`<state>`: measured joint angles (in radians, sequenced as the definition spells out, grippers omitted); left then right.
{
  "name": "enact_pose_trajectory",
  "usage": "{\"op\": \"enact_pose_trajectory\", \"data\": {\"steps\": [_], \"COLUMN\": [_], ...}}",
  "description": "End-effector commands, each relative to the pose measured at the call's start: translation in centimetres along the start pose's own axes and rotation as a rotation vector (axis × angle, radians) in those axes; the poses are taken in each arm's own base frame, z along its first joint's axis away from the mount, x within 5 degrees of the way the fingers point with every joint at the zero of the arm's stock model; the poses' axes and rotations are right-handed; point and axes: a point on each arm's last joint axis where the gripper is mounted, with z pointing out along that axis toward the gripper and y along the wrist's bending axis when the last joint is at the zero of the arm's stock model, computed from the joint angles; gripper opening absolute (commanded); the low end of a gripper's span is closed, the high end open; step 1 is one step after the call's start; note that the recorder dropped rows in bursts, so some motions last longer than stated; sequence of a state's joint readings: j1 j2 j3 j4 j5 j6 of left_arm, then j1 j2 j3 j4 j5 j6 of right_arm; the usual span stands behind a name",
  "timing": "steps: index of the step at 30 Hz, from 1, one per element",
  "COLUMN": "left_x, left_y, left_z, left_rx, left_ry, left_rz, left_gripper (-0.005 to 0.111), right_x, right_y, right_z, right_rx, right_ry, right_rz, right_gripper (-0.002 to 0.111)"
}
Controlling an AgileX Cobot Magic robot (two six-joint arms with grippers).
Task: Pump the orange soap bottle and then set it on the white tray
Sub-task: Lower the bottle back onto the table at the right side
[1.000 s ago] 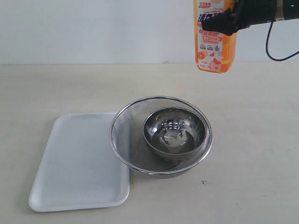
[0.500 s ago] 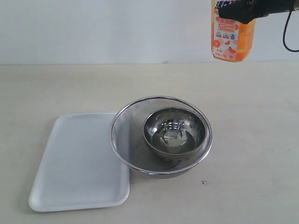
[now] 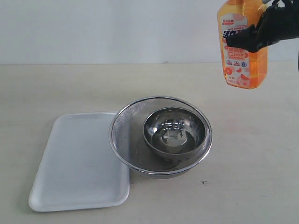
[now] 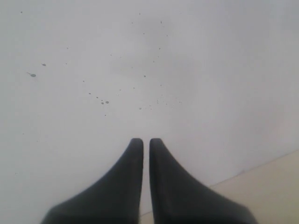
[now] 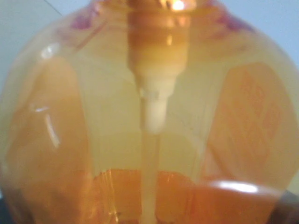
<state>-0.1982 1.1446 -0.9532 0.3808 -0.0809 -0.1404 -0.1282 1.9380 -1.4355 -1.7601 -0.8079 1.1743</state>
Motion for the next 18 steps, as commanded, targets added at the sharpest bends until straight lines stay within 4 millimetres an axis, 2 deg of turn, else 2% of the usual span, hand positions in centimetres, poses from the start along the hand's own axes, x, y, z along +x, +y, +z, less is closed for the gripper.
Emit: {"op": "enact_pose_trajectory", "data": {"steps": [1,5,12,18], "left_x": [-0.1,-0.4,-1.7,-0.3], "left_y": [0.1,0.2,0.4,0.0], "left_z": [-0.3,-0.6,-2.6,-4.1], "left_rx": [-0.005,-0.008,-0.022,-0.016], "left_ry": [0.0,-0.012,-0.071,-0.055], "left_rz": [-0.004,-0.003,-0.001,-0.015], "left_gripper": [0.005,0.005,0.005,0.005], "right_x": [-1.3,-0.8,1.0,2.5], "right_y": [1.2,2.7,5.4,8.0], "right_z": [-1.7,-2.5,-3.8,-5.3], "right_rx": [0.05,0.07,0.105,0.135], "right_ry": [-0.102,-0.13,-0.147,-0.143], "right_rz": [0.039,0.064,0.106,0.113], "right_gripper": [0.0,0.0,0.0,0.0]}}
